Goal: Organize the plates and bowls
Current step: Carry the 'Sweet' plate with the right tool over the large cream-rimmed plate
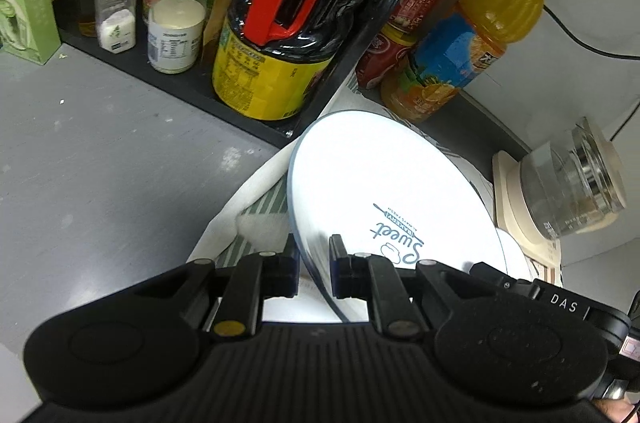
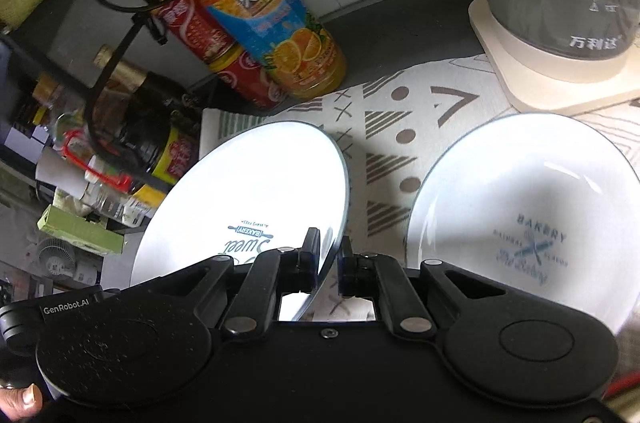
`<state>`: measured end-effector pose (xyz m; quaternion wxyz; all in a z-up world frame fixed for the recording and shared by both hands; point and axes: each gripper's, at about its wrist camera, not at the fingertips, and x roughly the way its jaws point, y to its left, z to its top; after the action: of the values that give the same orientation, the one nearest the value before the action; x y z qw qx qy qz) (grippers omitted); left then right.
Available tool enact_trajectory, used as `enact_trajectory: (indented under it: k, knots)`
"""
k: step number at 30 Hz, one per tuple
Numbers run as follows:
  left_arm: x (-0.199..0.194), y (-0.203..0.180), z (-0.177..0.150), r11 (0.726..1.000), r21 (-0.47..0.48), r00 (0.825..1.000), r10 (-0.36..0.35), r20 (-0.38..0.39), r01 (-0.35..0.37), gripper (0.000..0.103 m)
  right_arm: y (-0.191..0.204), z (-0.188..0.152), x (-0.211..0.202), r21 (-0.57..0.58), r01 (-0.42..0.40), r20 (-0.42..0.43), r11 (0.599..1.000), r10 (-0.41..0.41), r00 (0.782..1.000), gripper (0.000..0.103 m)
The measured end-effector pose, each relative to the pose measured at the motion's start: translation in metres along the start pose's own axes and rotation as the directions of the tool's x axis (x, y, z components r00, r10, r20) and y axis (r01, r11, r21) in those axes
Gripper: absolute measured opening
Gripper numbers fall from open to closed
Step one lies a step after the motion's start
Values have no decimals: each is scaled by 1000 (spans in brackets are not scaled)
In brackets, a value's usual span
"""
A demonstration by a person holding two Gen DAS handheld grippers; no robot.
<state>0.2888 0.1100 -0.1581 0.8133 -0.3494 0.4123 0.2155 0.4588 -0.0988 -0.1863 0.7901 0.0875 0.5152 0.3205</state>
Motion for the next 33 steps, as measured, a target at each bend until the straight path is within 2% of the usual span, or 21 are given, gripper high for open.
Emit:
enact_trajectory:
  k: [21,33]
  knots:
    - [-51,55,-69,1000,-2,1000,-25,-17,25,12,37,-106,-46,-27,51,29,998,-50,998,9]
    - [-47,70,-95,998,26,998,-58,-34,58,12,41,-142,-61,-47,114,55,992,-112,992,9]
